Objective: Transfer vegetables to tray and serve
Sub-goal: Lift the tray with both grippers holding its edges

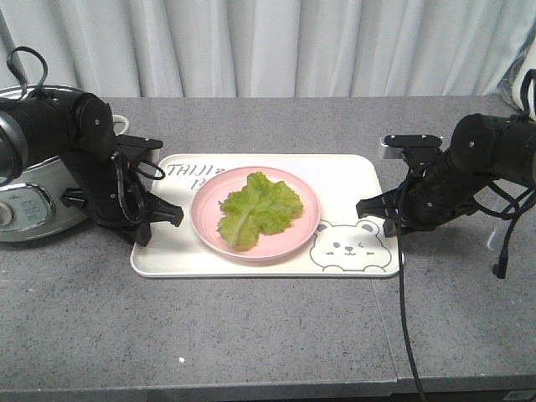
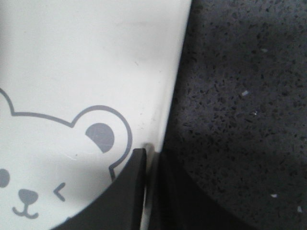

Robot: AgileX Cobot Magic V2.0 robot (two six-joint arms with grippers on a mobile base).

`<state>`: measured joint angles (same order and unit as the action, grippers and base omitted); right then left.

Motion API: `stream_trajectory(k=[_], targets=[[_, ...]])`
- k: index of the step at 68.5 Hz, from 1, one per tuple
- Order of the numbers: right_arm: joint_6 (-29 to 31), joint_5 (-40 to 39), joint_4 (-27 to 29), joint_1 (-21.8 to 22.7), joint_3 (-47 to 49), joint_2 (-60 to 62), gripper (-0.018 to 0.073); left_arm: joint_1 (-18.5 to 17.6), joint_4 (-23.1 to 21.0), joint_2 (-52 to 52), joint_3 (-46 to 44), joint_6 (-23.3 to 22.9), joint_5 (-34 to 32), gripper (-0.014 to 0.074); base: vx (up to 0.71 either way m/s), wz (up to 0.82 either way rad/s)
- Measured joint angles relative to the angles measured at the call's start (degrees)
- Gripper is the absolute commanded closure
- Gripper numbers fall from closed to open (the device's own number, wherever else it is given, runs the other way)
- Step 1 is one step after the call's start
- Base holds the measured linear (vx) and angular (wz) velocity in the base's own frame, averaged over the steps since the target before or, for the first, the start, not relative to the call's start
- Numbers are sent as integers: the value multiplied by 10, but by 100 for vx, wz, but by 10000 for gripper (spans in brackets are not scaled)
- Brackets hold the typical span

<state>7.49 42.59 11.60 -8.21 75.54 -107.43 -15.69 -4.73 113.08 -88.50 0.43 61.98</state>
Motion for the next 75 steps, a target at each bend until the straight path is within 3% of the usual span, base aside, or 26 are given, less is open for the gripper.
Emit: stream_trajectory(k=[33,75], targets=[[0,19,-33,7,-9,26,568,1,-65,-20,17,33,-11,603,0,0],[-2,61,-44,7,-10,135,565,-1,-75,-106,20,35,16,603,0,0]])
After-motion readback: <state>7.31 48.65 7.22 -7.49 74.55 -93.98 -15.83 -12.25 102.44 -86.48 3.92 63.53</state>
